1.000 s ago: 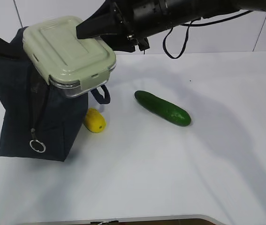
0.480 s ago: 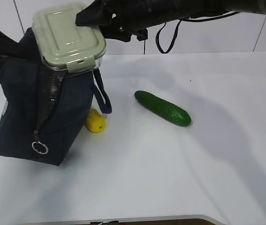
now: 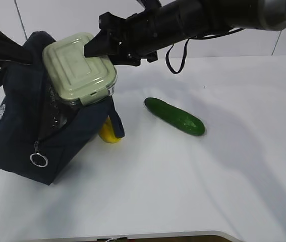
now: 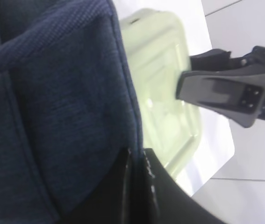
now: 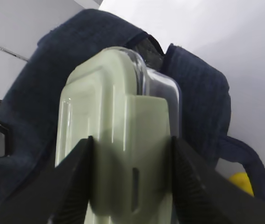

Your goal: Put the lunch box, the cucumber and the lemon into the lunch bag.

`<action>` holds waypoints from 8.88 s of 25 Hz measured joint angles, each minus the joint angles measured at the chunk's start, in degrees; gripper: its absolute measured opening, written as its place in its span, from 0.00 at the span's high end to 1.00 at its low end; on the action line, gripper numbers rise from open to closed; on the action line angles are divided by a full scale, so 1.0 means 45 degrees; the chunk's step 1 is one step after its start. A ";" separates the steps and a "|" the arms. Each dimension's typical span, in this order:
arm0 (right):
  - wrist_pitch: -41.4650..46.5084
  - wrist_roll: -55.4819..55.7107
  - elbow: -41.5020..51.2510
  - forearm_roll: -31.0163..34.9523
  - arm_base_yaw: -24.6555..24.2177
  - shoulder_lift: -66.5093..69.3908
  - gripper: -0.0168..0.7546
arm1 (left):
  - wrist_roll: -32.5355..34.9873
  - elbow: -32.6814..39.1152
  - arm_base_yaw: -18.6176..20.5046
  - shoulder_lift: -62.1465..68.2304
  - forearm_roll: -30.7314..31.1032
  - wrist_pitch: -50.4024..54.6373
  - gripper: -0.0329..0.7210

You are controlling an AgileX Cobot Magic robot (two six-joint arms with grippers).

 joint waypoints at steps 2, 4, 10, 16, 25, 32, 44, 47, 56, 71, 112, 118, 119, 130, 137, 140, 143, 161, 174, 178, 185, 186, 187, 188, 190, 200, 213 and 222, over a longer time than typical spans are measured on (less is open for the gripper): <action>0.0000 0.0024 0.0000 -0.0175 0.0084 0.0043 0.49 | 0.0024 0.0000 0.0000 0.0000 -0.0055 -0.0022 0.97; -0.0079 0.0024 0.0000 -0.0614 0.0290 0.0043 0.49 | 0.0024 0.0000 0.0000 0.0000 -0.0109 -0.0022 0.97; -0.0599 -0.0132 0.0000 -0.1171 0.1298 0.0263 0.49 | 0.0024 0.0000 0.0000 0.0000 -0.0117 0.0078 0.97; -0.1856 -0.0854 0.0000 -0.1219 0.1995 0.0370 0.49 | 0.0024 0.0000 0.0000 0.0000 -0.0198 0.0087 0.97; -0.2686 -0.3358 0.0000 -0.1083 0.2610 0.0583 0.49 | 0.0024 0.0000 0.0000 0.0000 -0.0250 0.0183 0.97; -0.3104 -0.3645 0.0000 -0.1057 0.2793 0.0583 0.49 | 0.0040 0.0000 0.0000 0.0000 -0.0270 0.0183 0.97; -0.3000 -0.3717 0.0000 -0.1057 0.2793 0.0583 0.44 | 0.0040 0.0000 0.0000 0.0000 -0.0278 0.0237 0.97; -0.2971 -0.3775 0.0000 -0.0925 0.2814 0.0583 0.40 | 0.0040 0.0000 0.0000 0.0000 -0.0278 0.0258 0.97; -0.2729 -0.3849 -0.0208 -0.1452 0.2814 0.0583 0.36 | 0.0064 0.0000 0.0000 0.0000 0.0130 0.0283 0.97; 0.1735 0.1389 -0.4082 -1.0556 0.2819 0.0369 0.36 | 0.0072 -0.0027 0.1110 0.0000 0.0914 0.0563 0.97; 0.5501 0.2699 -0.4863 -1.5497 0.0538 0.3077 0.36 | 0.0131 -0.0053 0.1636 0.0000 0.4256 -0.0079 0.97; 0.5477 0.2699 -0.4863 -1.5497 0.0538 0.3444 0.27 | 0.0131 -0.0053 0.1636 0.0000 0.4256 -0.0079 0.97; 0.5454 0.2699 -0.4863 -1.5497 0.0538 0.3529 0.25 | 0.0131 -0.0053 0.1636 0.0000 0.4256 -0.0079 0.97; 0.5073 0.2699 -0.4863 -1.5833 0.0538 0.3859 0.20 | 0.0131 -0.0053 0.1636 0.0000 0.4233 -0.0034 0.97; 0.4966 0.2750 -0.4863 -1.5837 0.0538 0.4173 0.21 | 0.0216 -0.0053 0.1663 0.0000 0.4043 0.0093 0.97; 0.4966 0.2843 -0.4863 -1.5837 0.0538 0.4272 0.23 | 0.0239 -0.0053 0.1663 0.0000 0.4023 0.0114 0.97; 0.4966 0.2888 -0.4863 -1.5837 0.0538 0.4272 0.30 | 0.0261 -0.0053 0.1663 0.0000 0.3994 0.0123 0.97; 0.5228 0.5308 -0.6221 -1.5659 0.0538 0.3941 0.54 | 0.0261 -0.0053 0.1663 0.0000 0.3994 0.0143 0.97; 0.5508 0.7129 -0.7080 -0.7961 0.0538 0.2544 0.54 | 0.0577 -0.0053 0.1691 0.0000 0.2748 0.0285 0.98; 0.5508 0.7127 -0.7282 -0.5529 0.0538 0.2544 0.54 | 0.0804 -0.0053 0.1691 0.0000 0.2067 0.0337 0.98; 0.4472 0.7222 -0.7308 -0.2582 0.0723 0.2544 0.54 | 0.0880 -0.0053 0.1691 0.0000 0.1490 0.0524 0.98; 0.4259 0.7242 -0.7308 -0.2355 0.0778 0.2544 0.54 | 0.0880 -0.0053 0.1691 0.0000 0.1459 0.0524 0.98; 0.4048 0.7242 -0.7308 -0.2188 0.0823 0.2544 0.54 | 0.0880 -0.0053 0.1691 0.0000 0.1412 0.0524 0.98; 0.3890 0.7267 -0.7308 -0.2124 0.0887 0.2544 0.54 | 0.0880 -0.0053 0.1691 0.0000 0.1412 0.0545 0.98; 0.3609 0.7410 -0.7308 -0.2021 0.1005 0.2577 0.54 | 0.0890 -0.0053 0.1691 0.0000 0.1352 0.0573 0.98; 0.2719 0.7787 -0.7308 -0.2027 0.1687 0.4053 0.54 | 0.1023 -0.0053 0.1691 0.0000 0.0973 0.0670 0.98; 0.2454 0.6831 -0.7308 -0.2434 0.1855 0.4540 0.50 | 0.1093 -0.0053 0.1691 0.0000 0.0878 0.0699 0.98; 0.2804 0.6210 -0.7308 -0.2434 0.1855 0.4540 0.39 | 0.1165 -0.0053 0.1691 0.0000 0.0849 0.0721 0.98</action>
